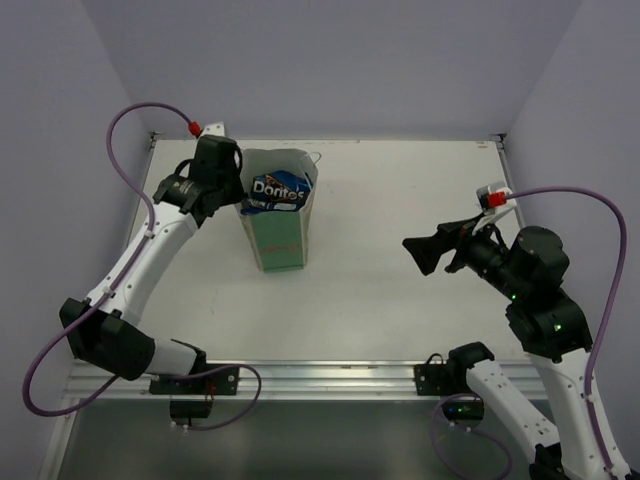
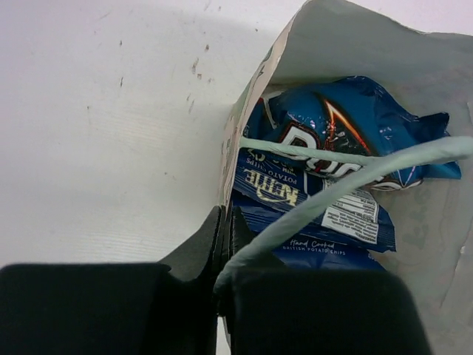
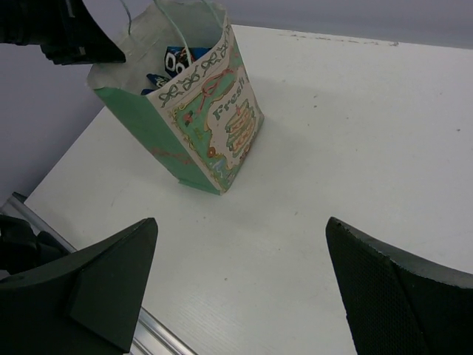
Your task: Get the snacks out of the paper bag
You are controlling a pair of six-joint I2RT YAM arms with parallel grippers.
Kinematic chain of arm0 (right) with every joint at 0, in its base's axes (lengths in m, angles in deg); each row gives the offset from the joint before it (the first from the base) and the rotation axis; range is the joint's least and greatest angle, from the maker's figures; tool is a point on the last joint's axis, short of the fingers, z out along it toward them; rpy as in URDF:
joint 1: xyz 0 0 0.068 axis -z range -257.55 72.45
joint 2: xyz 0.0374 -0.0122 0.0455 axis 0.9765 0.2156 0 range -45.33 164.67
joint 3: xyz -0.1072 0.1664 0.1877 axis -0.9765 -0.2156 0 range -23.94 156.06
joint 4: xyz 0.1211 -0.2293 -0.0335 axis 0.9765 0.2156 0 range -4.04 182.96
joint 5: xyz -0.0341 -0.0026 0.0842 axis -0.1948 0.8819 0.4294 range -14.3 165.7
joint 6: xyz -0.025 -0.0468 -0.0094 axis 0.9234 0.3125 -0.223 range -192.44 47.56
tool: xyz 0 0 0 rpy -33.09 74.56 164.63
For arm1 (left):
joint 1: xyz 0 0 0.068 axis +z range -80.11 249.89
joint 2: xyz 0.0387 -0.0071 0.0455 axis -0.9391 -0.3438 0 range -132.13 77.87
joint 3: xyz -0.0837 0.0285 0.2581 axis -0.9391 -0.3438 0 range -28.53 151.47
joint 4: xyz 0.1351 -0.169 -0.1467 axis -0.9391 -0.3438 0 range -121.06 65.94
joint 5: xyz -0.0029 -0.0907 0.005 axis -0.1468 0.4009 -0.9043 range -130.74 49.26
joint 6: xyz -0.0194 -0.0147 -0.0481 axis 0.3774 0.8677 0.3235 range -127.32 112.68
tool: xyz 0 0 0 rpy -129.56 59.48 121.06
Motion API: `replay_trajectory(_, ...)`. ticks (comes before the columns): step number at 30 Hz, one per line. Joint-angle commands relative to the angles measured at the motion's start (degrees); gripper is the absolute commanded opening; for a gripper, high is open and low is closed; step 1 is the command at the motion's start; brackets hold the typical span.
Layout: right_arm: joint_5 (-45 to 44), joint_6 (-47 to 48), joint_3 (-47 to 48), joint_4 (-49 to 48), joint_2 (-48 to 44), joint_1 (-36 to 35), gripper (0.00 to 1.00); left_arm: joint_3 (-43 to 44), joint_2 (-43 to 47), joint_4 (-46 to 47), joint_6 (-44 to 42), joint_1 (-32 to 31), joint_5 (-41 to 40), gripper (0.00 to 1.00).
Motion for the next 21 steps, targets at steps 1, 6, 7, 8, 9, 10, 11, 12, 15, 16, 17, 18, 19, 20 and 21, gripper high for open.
replay_trajectory(1, 3.2, 2.0, 1.7, -1.7, 0.4, -0.2, 0.99, 3.7, -1.0, 2.8, -3.0, 0.8, -1.1, 0.00)
replay_trajectory(6, 7.6, 2.5, 2.4, -4.3, 3.5, -0.2, 0.99, 7.9, -1.2, 7.2, -16.6, 0.8, -0.5, 0.00)
replay_trajectory(7, 8.5, 1.7, 3.0, -4.3, 4.4, -0.3, 0.99, 8.6, -1.2, 8.0, -19.4, 0.8, -0.3, 0.00)
replay_trajectory(8, 8.6, 1.5, 4.0, -4.5, 5.3, -0.8, 0.99, 9.6, -1.0, 9.7, -25.0, 0.8, 0.0, 0.00)
replay_trajectory(9, 8.6, 1.4, 4.5, -4.6, 7.0, -1.5, 0.99, 9.9, -0.9, 10.6, -26.8, 0.8, -1.1, 0.00)
replay_trajectory(10, 7.8, 1.4, 4.9, -4.9, 7.7, -2.3, 0.99, 10.0, -0.3, 11.7, -28.9, 0.8, -1.2, 0.00)
replay_trajectory(11, 6.9, 1.5, 5.8, -5.9, 8.5, -4.8, 0.99, 10.3, -0.1, 13.3, -33.3, 0.8, -0.7, 0.00)
replay_trajectory(12, 5.7, 1.7, 6.2, -6.6, 9.3, -6.3, 0.99, 10.9, 0.2, 14.0, -34.8, 0.8, 0.4, 0.00)
replay_trajectory(15, 0.6, 2.9, 9.2, -8.1, 13.4, -12.9, 0.99, 9.9, 1.4, 16.7, -40.6, 0.8, 4.4, 0.00)
replay_trajectory(16, -0.1, 3.5, 10.0, -9.0, 16.0, -15.5, 0.99, 9.7, 1.8, 17.1, -41.4, 0.8, 5.4, 0.00)
replay_trajectory(17, -1.6, 3.6, 11.7, -9.5, 17.3, -16.9, 0.99, 9.7, 1.8, 17.0, -42.7, 0.8, 6.5, 0.00)
replay_trajectory(18, -2.5, 4.4, 12.4, -10.2, 18.6, -18.2, 0.99, 9.3, 1.9, 16.9, -42.8, 0.8, 9.3, 0.00)
replay_trajectory(19, -3.0, 5.0, 13.2, -11.8, 21.1, -21.1, 0.99, 8.9, 2.2, 16.8, -42.8, 0.7, 10.5, 0.00)
replay_trajectory(20, -3.7, 5.4, 14.8, -12.5, 22.4, -22.7, 0.99, 8.4, 2.5, 16.6, -42.6, 0.1, 11.5, 0.00)
replay_trajectory(21, -5.6, 6.1, 15.7, -13.2, 23.8, -24.0, 0.99, 7.9, 2.8, 16.5, -42.5, -0.4, 12.9, 0.00)
